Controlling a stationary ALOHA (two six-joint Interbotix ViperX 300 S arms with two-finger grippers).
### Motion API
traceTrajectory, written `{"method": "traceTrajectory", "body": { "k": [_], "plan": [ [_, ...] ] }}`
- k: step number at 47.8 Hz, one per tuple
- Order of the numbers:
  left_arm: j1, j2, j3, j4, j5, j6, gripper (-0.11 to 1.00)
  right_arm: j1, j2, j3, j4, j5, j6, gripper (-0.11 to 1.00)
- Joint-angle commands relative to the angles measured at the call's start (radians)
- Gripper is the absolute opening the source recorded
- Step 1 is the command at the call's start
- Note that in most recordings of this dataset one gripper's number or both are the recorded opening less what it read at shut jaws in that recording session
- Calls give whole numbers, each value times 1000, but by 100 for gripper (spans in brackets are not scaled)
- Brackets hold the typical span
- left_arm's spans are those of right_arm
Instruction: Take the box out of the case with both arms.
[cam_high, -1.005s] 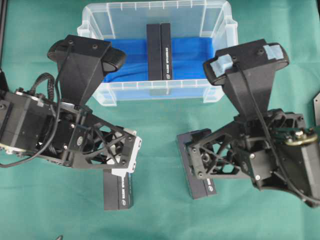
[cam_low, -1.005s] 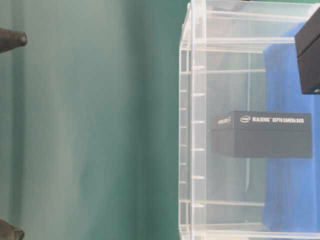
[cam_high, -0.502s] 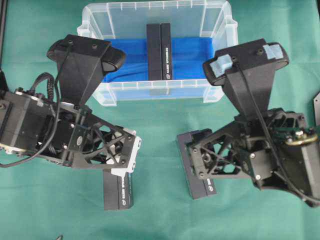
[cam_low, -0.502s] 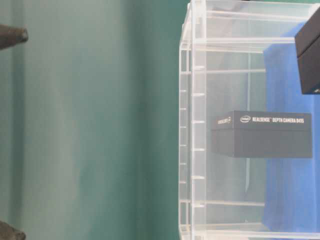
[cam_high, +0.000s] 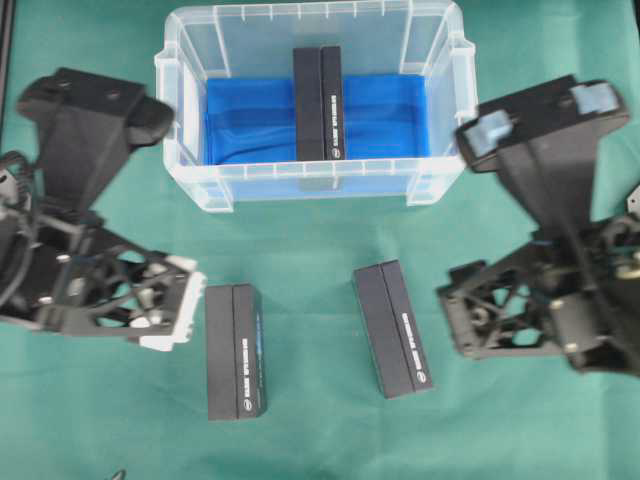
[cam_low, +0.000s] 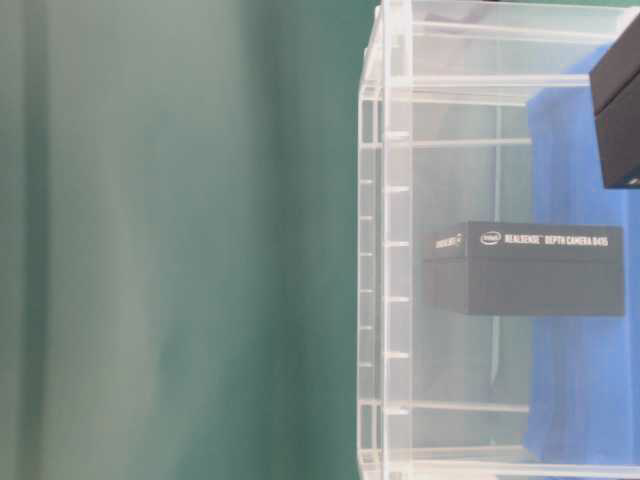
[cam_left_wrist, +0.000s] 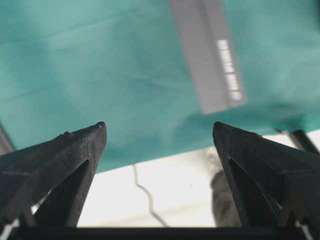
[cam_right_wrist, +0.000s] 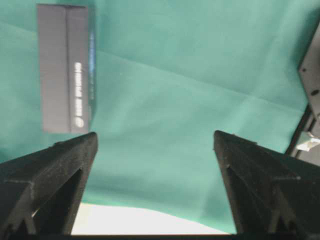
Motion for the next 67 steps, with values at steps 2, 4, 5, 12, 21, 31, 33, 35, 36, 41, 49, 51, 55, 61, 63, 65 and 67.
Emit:
{"method": "traceTrajectory", "body": {
  "k": [2, 4, 5, 12, 21, 31, 33, 35, 36, 41, 49, 51, 55, 61, 63, 65, 67],
  "plan": [
    [-18, -74, 44, 0, 0, -28, 91, 11, -74, 38, 3, 6, 12, 92],
    [-25, -98, 71, 0, 2, -41, 91, 11, -92, 57, 3, 6, 20, 92],
    [-28, -110, 84, 0, 0, -46, 91, 11, -98, 67, 3, 6, 23, 92],
    [-54, -202, 187, -2, 0, -101, 91, 20, -163, 140, 6, 2, 43, 92],
    [-89, -318, 290, 0, 6, -183, 91, 41, -247, 230, 11, -9, 92, 92],
    [-97, -365, 334, 2, 6, -199, 91, 58, -305, 313, 11, -54, 130, 92],
    [-97, -362, 336, 2, 6, -199, 91, 58, -308, 324, 11, -75, 130, 92],
    [-97, -356, 337, 2, 5, -199, 91, 60, -308, 331, 11, -87, 130, 92],
    [-97, -354, 337, 2, 3, -199, 91, 58, -308, 334, 12, -92, 132, 92],
    [-97, -345, 334, 2, -2, -198, 91, 58, -308, 342, 11, -107, 132, 92],
    [-97, -341, 330, 2, -8, -199, 91, 58, -308, 342, 11, -106, 130, 92],
    [-92, -341, 331, 3, -8, -198, 91, 57, -308, 342, 11, -106, 126, 92],
    [-74, -347, 336, 6, -5, -190, 91, 44, -311, 345, 11, -104, 115, 92],
    [-8, -364, 344, 6, 3, -155, 91, -9, -339, 368, 9, -104, 71, 92],
    [21, -371, 345, 6, 3, -129, 91, -34, -350, 379, 8, -107, 51, 92],
    [48, -373, 345, 6, 3, -98, 91, -64, -364, 391, 8, -107, 18, 92],
    [77, -373, 345, 6, 3, -66, 91, -89, -373, 399, 8, -110, -9, 92]
  ]
}}
